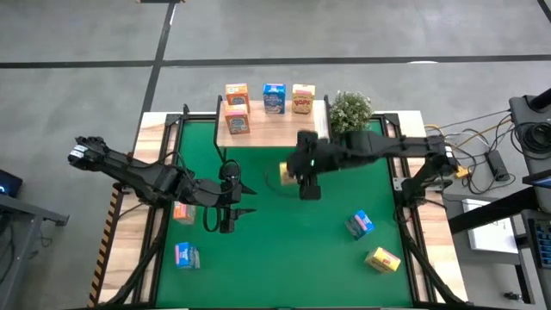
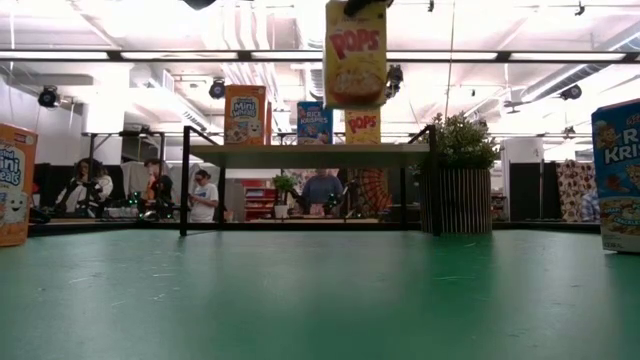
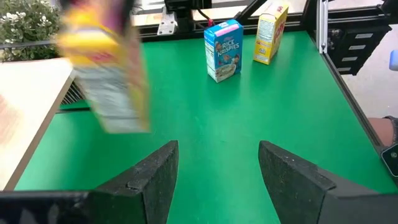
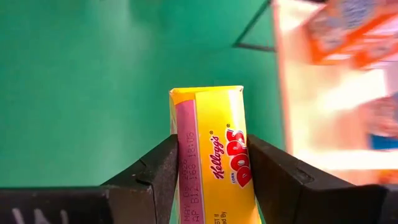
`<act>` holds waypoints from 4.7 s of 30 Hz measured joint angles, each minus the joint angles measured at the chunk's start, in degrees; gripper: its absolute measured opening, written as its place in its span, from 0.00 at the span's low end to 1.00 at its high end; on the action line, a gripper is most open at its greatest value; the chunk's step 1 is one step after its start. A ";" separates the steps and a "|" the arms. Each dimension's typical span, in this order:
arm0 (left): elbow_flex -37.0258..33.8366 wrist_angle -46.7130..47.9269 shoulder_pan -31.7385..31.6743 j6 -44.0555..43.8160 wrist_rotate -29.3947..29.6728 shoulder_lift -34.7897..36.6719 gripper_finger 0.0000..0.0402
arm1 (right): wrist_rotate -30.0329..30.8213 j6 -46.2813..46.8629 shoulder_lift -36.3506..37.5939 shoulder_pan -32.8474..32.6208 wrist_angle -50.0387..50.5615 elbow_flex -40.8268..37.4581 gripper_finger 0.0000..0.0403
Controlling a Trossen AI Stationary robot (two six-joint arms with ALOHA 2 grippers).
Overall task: Stack cereal on shelf
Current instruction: Put the left yellow cereal box on the shelf, then put the orange cereal box on the shelf
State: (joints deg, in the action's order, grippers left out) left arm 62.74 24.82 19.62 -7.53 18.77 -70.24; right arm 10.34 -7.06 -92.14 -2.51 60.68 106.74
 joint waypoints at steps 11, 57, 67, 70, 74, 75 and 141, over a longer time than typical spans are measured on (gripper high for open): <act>0.00 0.02 0.00 0.00 0.37 0.00 0.51 | -14.04 -12.68 0.13 17.93 2.13 5.30 0.41; 2.14 0.20 -0.66 11.11 3.42 0.09 0.51 | -25.78 -22.50 -3.41 38.17 -2.70 0.63 0.46; 2.14 0.20 -0.68 11.13 3.43 0.07 0.51 | -25.76 -21.32 -3.39 38.15 -2.68 0.63 0.58; 2.14 0.19 -0.70 11.51 3.41 0.07 0.51 | -25.76 -20.30 -3.07 37.91 -2.64 0.63 0.60; 2.14 0.20 -0.71 11.80 3.42 0.06 0.51 | -25.76 -18.95 -2.16 37.62 -2.65 0.63 0.60; 2.14 0.18 -0.76 11.80 3.43 0.04 0.51 | -25.76 -18.52 -1.96 37.61 -2.64 0.65 0.60; -3.04 63.59 12.22 -95.25 -12.40 0.49 0.60 | -20.64 -3.81 11.12 2.50 -27.38 -32.99 0.56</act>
State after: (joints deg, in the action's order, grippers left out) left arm 59.70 88.41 31.84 -102.78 6.37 -69.75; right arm -10.31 -10.87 -81.01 -0.01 33.30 73.76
